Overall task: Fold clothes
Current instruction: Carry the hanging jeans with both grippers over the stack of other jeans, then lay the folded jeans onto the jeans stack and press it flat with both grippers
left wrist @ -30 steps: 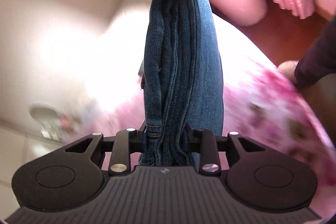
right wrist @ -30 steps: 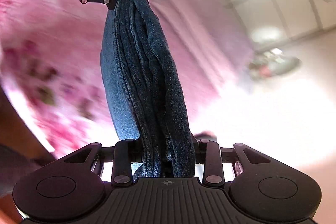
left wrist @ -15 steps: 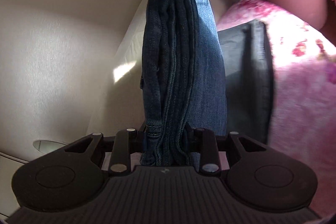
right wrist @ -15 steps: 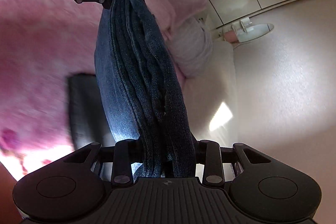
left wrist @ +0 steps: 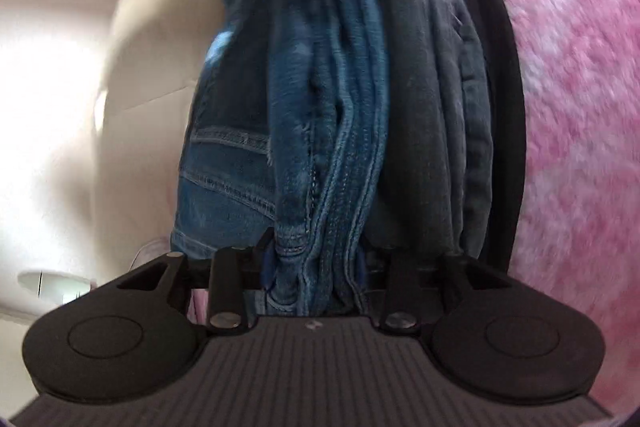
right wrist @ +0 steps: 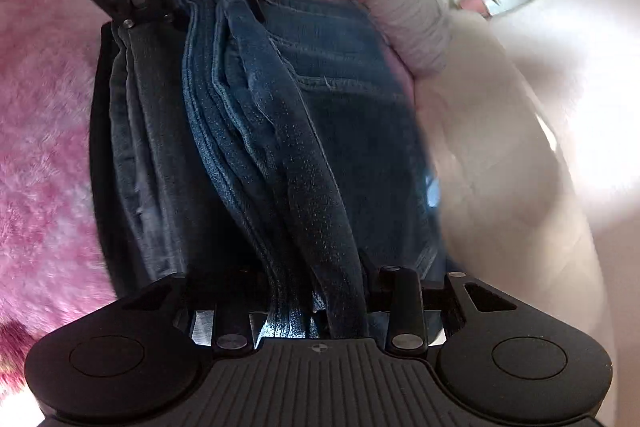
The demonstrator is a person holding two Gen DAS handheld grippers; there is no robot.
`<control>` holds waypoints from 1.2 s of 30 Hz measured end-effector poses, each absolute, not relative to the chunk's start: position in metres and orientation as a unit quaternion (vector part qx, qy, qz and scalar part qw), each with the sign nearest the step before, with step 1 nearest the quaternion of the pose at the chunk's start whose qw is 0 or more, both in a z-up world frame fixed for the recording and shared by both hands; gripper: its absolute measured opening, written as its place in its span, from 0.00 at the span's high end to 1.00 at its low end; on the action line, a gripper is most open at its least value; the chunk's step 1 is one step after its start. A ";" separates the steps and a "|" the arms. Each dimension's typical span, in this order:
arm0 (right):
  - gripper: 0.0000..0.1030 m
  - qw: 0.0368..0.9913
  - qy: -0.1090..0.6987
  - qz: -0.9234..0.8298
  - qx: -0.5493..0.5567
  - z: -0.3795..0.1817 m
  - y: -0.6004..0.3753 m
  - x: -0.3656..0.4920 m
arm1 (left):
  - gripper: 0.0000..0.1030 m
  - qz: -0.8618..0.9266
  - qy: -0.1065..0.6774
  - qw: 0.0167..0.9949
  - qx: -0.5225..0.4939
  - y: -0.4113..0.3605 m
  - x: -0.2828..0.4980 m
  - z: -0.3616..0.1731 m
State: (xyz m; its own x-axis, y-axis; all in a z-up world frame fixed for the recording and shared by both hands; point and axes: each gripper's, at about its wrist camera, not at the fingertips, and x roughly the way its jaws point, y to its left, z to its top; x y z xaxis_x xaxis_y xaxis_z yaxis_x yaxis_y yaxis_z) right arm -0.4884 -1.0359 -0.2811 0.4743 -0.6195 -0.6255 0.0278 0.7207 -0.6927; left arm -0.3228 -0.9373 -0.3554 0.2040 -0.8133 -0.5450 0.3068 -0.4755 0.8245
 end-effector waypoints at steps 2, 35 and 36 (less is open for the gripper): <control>0.63 0.800 0.463 -0.205 -0.323 -0.280 -1.030 -0.501 | 0.68 -0.598 -0.213 0.468 0.615 -0.934 -0.320 -0.355; 0.69 0.801 0.475 -0.166 -0.325 -0.273 -1.029 -0.545 | 0.76 -0.591 -0.174 0.493 0.615 -0.907 -0.351 -0.343; 0.69 0.801 0.475 -0.165 -0.326 -0.275 -1.029 -0.545 | 0.76 -0.592 -0.172 0.492 0.615 -0.900 -0.353 -0.337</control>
